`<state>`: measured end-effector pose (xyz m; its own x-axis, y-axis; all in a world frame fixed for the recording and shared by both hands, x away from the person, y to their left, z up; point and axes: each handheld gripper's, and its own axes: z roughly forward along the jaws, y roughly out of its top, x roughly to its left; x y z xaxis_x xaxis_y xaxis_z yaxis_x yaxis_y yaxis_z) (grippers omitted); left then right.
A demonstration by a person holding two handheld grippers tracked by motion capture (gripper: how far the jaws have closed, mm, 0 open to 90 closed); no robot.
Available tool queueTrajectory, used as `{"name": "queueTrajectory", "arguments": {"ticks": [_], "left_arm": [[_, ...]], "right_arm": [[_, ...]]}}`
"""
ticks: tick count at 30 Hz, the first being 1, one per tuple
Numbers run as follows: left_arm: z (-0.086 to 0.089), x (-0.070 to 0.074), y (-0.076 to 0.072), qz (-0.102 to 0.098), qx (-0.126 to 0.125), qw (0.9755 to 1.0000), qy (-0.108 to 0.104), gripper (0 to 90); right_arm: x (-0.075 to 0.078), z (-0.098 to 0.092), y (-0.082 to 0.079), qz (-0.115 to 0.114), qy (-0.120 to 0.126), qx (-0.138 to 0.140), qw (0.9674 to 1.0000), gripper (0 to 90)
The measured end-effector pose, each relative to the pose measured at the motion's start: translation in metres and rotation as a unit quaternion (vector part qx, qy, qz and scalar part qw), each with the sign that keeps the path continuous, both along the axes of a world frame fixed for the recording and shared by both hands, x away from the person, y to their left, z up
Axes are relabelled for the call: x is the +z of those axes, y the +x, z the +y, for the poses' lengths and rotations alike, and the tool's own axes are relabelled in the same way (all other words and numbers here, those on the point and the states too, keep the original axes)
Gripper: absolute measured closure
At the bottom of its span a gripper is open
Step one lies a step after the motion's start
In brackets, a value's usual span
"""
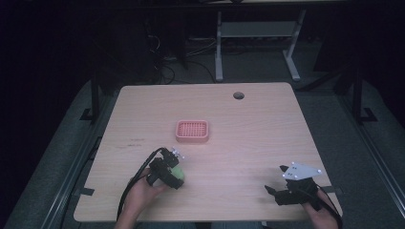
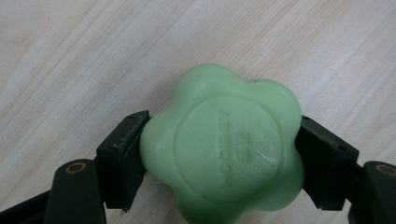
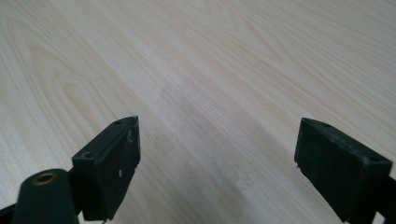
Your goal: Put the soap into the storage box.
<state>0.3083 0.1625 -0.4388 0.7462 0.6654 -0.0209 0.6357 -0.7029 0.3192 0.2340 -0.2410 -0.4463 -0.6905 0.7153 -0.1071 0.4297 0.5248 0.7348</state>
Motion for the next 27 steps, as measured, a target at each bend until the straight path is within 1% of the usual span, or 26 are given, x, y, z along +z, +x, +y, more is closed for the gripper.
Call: {"name": "queueTrajectory", "arguments": {"ticks": [3,5,6,7,8,9,10,14,16,17,19,25,27], "left_arm": [[0.000,0.005,-0.001,-0.006,0.001,1.0000,-0.006,26.2],[0.000,0.008,-0.001,-0.004,0.003,1.0000,-0.008,26.2],[0.000,0.010,0.000,-0.006,-0.001,0.9999,-0.008,26.2],[0.000,0.012,0.001,0.000,-0.004,0.9999,-0.015,26.2],[0.000,0.012,0.001,0.000,-0.004,0.9999,-0.015,26.2],[0.000,0.013,0.002,0.002,-0.005,0.9997,-0.023,26.2],[0.000,0.013,0.002,0.004,-0.001,0.9996,-0.028,26.2],[-0.001,0.015,0.006,0.002,-0.005,0.9997,-0.024,26.2],[-0.002,0.016,0.008,0.004,-0.003,0.9997,-0.023,26.2],[-0.002,0.017,0.009,0.001,-0.004,0.9998,-0.021,26.2],[-0.003,0.019,0.011,0.000,-0.002,0.9997,-0.024,26.2],[-0.004,0.024,0.020,-0.001,-0.001,0.9996,-0.028,26.2],[-0.005,0.025,0.021,-0.001,-0.001,0.9996,-0.028,26.3]], "right_arm": [[0.000,0.000,0.000,0.000,0.000,0.000,1.0000,13.8],[0.000,0.000,0.000,0.000,0.000,-0.001,1.0000,13.8],[0.000,0.000,0.000,0.000,0.000,-0.001,1.0000,13.8],[0.000,0.000,0.000,-0.001,0.000,-0.001,1.0000,13.8],[0.000,0.000,0.000,-0.001,0.000,-0.001,1.0000,13.8],[0.000,0.000,0.000,-0.001,0.001,-0.001,1.0000,13.8],[0.000,0.000,0.000,-0.001,0.001,-0.001,1.0000,13.8],[0.000,-0.001,0.000,-0.002,-0.001,0.000,1.0000,13.8],[0.000,-0.001,0.000,-0.002,0.004,-0.003,1.0000,13.8],[0.000,-0.001,0.000,-0.002,0.004,-0.003,1.0000,13.8],[0.001,-0.001,0.000,0.000,0.007,-0.006,1.0000,13.8],[0.001,-0.001,0.000,-0.002,0.005,-0.004,1.0000,13.8],[0.001,-0.001,0.000,-0.002,0.005,-0.003,1.0000,13.8]]}}
